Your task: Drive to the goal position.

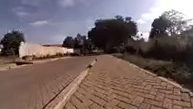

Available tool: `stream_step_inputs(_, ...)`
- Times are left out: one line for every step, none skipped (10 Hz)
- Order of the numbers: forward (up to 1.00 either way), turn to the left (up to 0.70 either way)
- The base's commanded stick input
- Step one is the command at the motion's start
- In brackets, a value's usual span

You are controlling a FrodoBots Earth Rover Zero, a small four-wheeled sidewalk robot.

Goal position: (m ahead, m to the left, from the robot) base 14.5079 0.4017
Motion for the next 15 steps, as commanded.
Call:
stream_step_inputs(0.70,0.00)
stream_step_inputs(0.70,0.00)
stream_step_inputs(0.70,0.00)
stream_step_inputs(0.70,-0.04)
stream_step_inputs(0.70,-0.24)
stream_step_inputs(0.70,-0.35)
stream_step_inputs(0.70,-0.35)
stream_step_inputs(0.70,-0.35)
stream_step_inputs(0.70,-0.35)
stream_step_inputs(0.70,0.00)
stream_step_inputs(0.70,0.00)
stream_step_inputs(0.70,0.00)
stream_step_inputs(0.70,0.00)
stream_step_inputs(0.70,0.00)
stream_step_inputs(0.70,0.00)
